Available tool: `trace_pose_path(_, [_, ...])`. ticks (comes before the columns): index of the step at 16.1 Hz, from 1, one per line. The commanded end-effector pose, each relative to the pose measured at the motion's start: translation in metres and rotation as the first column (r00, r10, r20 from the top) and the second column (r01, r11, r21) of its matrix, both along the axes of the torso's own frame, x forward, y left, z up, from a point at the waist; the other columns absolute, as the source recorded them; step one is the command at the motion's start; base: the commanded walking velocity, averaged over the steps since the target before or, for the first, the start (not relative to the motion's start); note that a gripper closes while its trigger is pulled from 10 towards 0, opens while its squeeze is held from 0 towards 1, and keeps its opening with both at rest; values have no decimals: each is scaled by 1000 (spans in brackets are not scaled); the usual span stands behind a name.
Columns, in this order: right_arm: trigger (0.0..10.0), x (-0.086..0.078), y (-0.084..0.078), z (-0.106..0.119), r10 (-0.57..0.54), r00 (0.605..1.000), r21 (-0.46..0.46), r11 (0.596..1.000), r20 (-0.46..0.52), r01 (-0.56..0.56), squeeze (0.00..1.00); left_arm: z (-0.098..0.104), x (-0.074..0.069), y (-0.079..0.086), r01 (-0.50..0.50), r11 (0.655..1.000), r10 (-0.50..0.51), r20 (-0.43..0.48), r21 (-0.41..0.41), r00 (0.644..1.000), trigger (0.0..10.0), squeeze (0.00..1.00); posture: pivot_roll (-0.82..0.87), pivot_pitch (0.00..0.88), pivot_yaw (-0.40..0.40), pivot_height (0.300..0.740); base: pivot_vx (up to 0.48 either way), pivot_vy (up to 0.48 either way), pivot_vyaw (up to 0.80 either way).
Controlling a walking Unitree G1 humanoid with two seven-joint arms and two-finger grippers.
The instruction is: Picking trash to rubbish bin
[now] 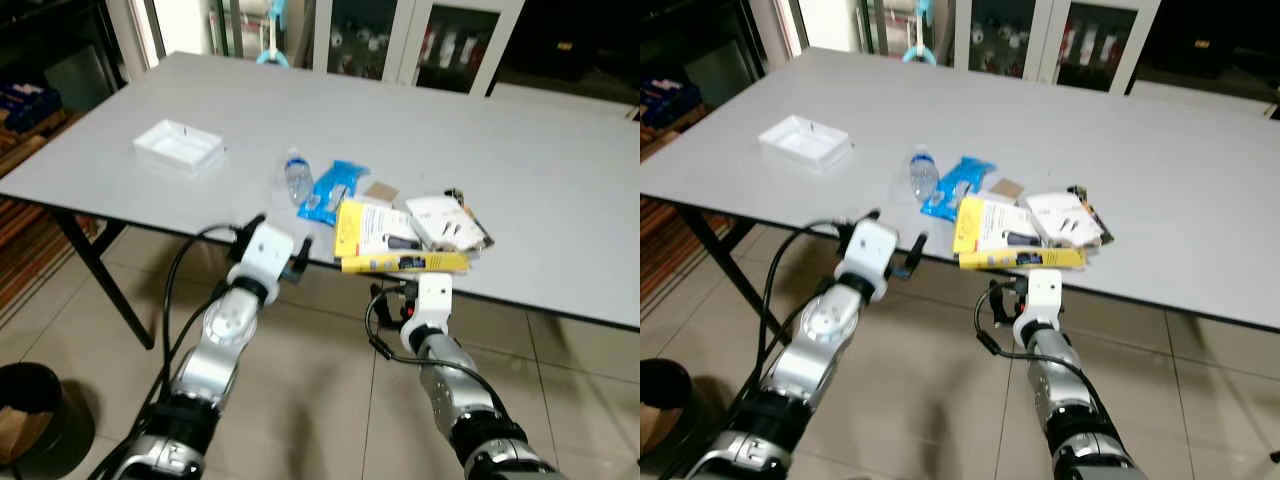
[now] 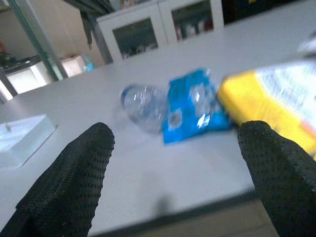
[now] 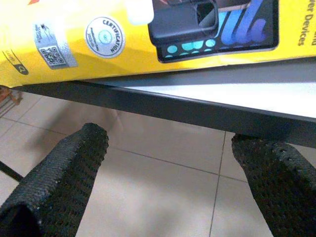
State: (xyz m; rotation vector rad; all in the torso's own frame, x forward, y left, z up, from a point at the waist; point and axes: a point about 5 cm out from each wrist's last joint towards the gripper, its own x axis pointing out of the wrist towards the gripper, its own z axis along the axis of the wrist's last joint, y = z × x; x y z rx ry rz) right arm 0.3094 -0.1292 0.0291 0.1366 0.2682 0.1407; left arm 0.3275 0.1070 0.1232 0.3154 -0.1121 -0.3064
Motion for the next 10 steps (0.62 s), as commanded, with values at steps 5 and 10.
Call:
trace_pose_path(5, [10000, 6, -28, 27, -69, 990, -94, 992, 124, 81, 0, 17, 2, 0, 19, 1000, -19, 2, -16, 1000, 10000, 0, 6, 0, -80, 740, 0, 0, 0])
trace_pose_path(10, [10000, -30, -71, -12, -246, 967, -256, 940, -60, 223, 0, 16, 0, 1, 13, 1000, -13, -14, -10, 1000, 10000, 0, 0, 0, -82, 740, 0, 0, 0])
